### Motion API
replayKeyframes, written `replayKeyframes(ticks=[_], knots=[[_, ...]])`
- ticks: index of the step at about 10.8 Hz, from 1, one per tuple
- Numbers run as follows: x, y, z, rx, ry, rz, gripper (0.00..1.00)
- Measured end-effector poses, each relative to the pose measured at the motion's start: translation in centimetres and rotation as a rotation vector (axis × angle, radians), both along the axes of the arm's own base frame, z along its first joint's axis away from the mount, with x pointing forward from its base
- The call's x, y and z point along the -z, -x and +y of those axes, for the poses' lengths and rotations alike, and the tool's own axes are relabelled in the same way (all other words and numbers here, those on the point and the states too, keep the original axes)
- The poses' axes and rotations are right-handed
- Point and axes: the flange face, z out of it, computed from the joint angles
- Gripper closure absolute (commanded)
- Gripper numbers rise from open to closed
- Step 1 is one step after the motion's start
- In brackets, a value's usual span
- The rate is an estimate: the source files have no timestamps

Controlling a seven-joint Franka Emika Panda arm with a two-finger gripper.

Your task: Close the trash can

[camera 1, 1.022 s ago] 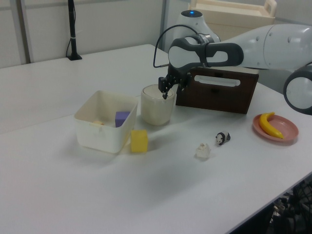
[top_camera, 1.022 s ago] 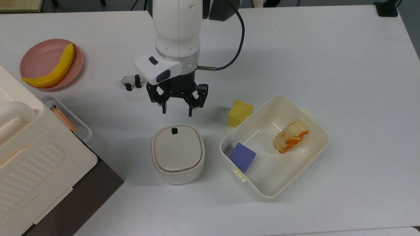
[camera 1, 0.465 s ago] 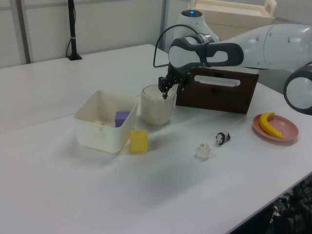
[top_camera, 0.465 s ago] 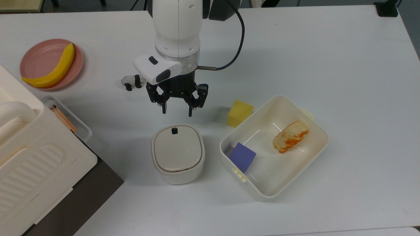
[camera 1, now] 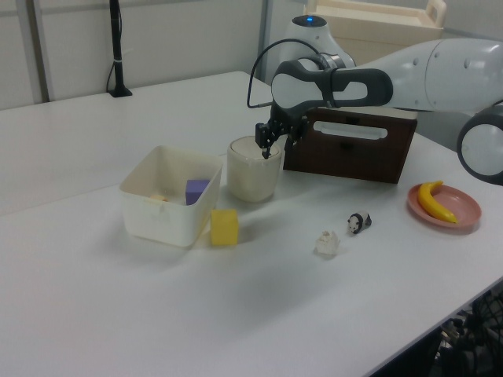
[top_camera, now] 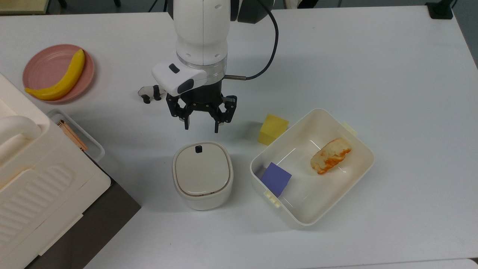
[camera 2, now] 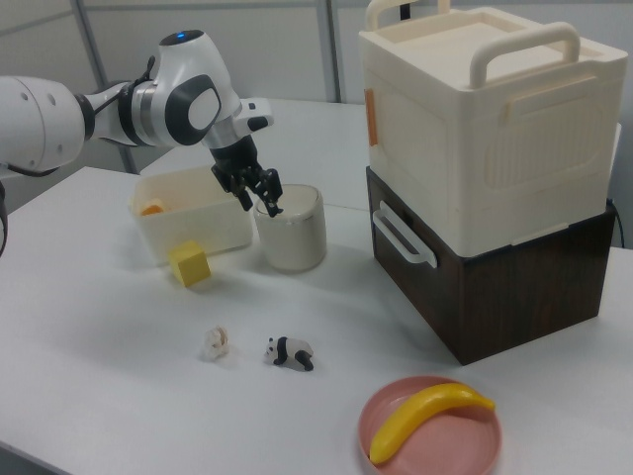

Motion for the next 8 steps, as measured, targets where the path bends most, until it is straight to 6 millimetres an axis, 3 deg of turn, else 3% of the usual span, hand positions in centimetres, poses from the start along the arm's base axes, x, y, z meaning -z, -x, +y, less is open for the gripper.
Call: replayKeyframes(ticks=[4,7,8], knots=[[0.0,0.0,0.0,0.0,0.0,0.0,0.32],[-0.01,0.0,0.0,0.0,0.0,0.0,0.39],[-0.01,0.0,0.0,0.0,0.0,0.0,0.48]])
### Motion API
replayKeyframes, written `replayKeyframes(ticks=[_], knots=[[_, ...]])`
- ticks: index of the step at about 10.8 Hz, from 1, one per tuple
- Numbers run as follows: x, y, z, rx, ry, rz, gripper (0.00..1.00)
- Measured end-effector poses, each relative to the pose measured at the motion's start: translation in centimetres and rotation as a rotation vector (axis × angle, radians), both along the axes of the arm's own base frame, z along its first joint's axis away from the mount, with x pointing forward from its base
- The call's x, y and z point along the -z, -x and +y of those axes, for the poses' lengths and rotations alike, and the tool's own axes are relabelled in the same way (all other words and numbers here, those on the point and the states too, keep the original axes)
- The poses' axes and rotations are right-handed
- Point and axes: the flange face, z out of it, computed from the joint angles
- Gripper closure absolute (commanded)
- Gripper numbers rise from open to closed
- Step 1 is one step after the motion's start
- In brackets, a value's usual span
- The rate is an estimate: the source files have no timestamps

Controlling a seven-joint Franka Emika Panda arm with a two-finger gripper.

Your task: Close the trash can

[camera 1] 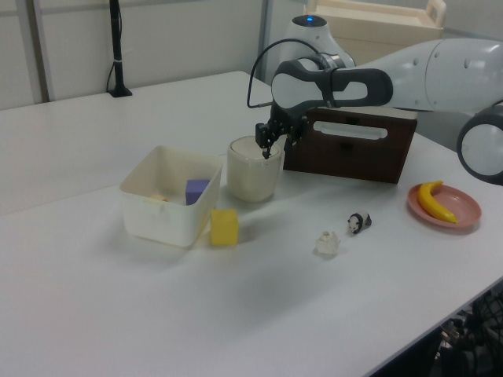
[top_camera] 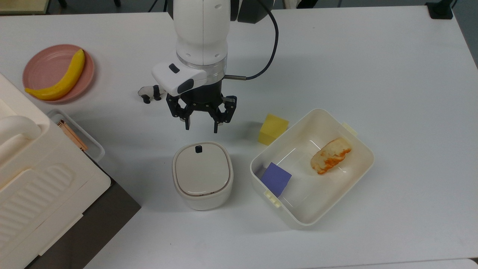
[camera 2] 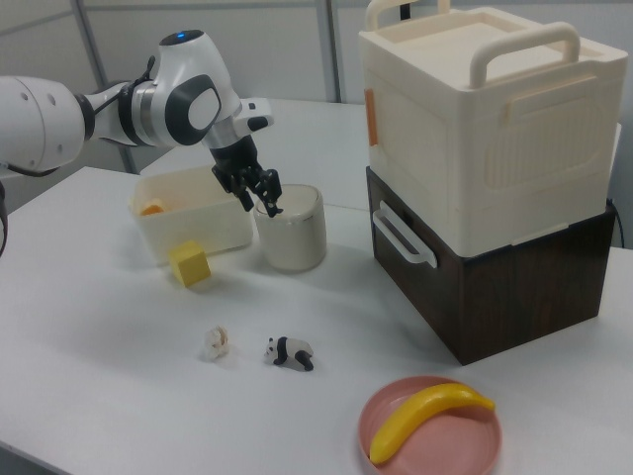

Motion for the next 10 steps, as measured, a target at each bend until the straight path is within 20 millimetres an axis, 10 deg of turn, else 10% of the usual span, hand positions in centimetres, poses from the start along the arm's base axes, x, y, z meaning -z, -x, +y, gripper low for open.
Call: replayKeyframes(ticks=[3,4,5,10], knots=[[0.0,0.0,0.0,0.0,0.0,0.0,0.87],[0.0,0.0,0.0,0.0,0.0,0.0,0.73],[0.0,0.0,0.0,0.001,0.0,0.0,0.01],[-0.3,1.1,0.0,0.008,0.006,0.087,0.0]])
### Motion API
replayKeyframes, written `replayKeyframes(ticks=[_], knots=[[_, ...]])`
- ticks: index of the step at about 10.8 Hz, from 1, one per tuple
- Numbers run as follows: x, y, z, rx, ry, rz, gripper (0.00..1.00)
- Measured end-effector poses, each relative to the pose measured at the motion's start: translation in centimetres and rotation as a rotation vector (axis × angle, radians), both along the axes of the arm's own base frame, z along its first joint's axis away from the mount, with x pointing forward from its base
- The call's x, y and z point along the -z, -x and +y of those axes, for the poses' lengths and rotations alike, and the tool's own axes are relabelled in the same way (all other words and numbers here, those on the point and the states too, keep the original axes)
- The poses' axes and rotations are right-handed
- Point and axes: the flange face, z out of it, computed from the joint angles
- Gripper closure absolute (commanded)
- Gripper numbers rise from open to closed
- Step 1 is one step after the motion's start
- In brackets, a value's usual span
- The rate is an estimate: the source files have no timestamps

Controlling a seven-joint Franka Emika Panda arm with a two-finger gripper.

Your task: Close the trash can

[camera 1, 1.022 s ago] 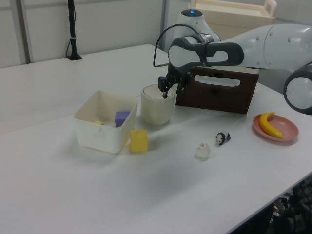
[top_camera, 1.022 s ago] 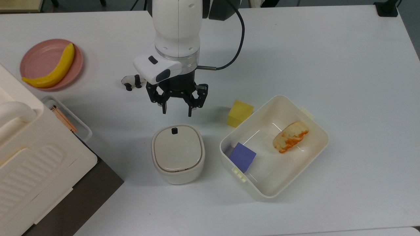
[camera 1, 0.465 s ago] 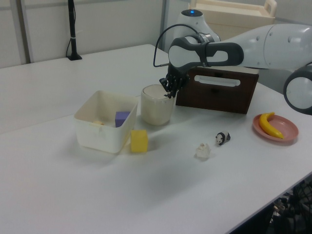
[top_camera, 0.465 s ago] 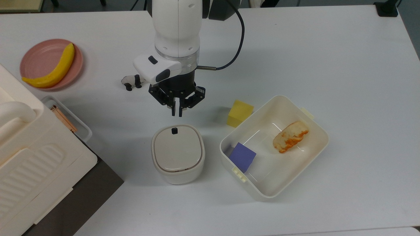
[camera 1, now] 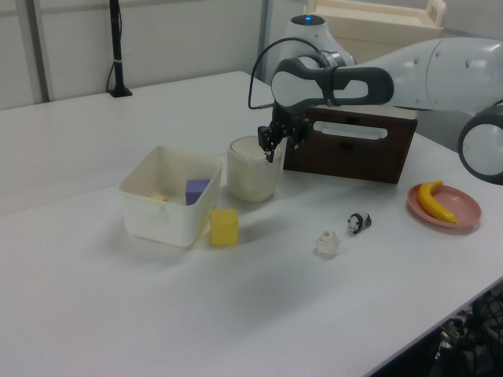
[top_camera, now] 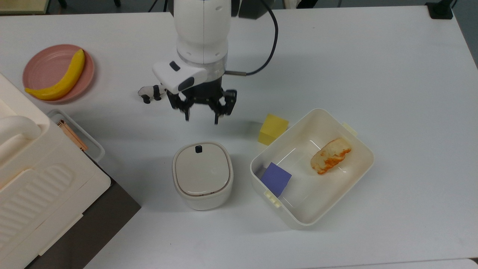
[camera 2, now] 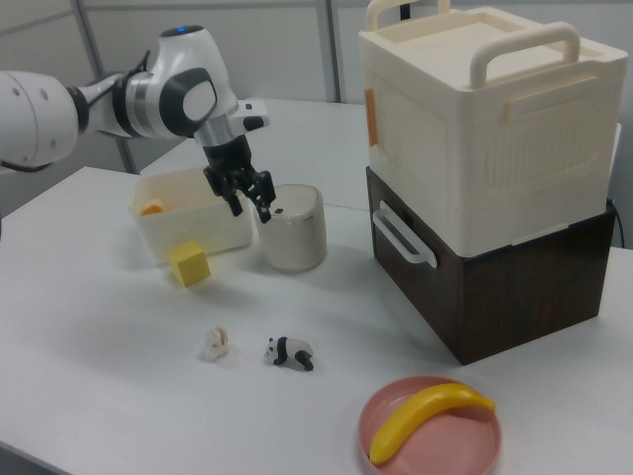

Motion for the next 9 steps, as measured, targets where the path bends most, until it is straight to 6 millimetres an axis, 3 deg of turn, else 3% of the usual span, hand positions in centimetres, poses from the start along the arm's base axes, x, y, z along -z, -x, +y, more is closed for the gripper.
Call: replayKeyframes(ticks=[4,7,9], knots=[[-5.3,4.5,-0.2,0.022,0.01,0.16,0.0],[-6.5,5.7,0.0,0.023,0.004,0.194,0.0],[-6.8,6.1,1.2,0.012,-0.029,0.203,0.0]])
